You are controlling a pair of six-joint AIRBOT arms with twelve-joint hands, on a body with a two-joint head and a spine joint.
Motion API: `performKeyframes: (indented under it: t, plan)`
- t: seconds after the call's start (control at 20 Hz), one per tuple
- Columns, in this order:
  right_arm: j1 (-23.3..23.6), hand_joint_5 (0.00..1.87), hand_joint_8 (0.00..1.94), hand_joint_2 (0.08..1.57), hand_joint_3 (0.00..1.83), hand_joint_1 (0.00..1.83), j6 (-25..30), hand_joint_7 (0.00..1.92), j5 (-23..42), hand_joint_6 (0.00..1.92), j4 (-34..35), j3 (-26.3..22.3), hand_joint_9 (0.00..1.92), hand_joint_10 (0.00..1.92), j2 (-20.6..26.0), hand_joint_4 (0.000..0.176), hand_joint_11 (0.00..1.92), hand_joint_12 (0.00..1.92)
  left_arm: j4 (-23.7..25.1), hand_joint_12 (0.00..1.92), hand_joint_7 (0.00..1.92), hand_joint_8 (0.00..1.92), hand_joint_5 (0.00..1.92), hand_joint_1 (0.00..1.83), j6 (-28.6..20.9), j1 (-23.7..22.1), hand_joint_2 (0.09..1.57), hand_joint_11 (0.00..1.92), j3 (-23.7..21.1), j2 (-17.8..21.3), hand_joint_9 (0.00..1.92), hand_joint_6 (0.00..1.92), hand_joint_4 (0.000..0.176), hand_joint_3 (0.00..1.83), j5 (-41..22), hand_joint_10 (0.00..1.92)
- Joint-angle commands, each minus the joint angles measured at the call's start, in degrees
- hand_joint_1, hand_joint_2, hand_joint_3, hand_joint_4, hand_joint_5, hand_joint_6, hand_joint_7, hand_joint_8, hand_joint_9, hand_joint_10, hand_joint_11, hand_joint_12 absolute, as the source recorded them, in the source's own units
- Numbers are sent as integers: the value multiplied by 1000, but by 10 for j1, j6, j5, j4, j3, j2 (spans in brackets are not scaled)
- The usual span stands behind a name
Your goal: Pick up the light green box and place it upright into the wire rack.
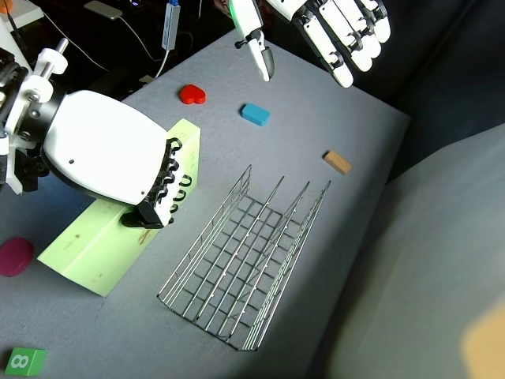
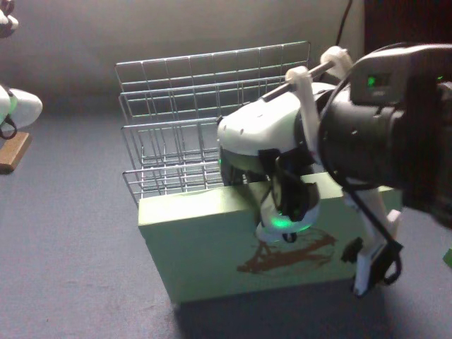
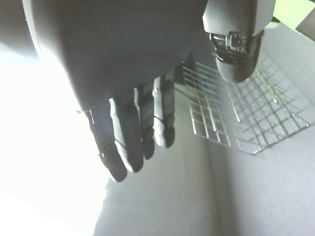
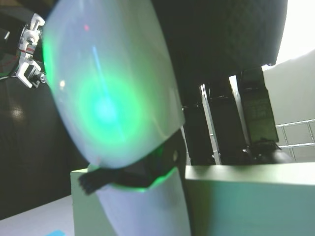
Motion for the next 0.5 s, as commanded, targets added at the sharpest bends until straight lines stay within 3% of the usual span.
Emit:
performKeyframes:
  t: [0.0,0.45]
  plan:
    - [15,893,1121,1131,1,1238,1,1018,-21,975,-32,-5,919,1145,4,0,823,1474,47,533,223,8,279,0,4,-8,1237,0,-1,4,216,6,25,1,-10,6]
    - [172,890,1138,1134,1,1239,0,1012,-37,972,-71,-57,920,1138,76,0,806,1463,40,567,227,2,268,0,4,-9,1239,0,-7,3,220,0,26,0,-4,2]
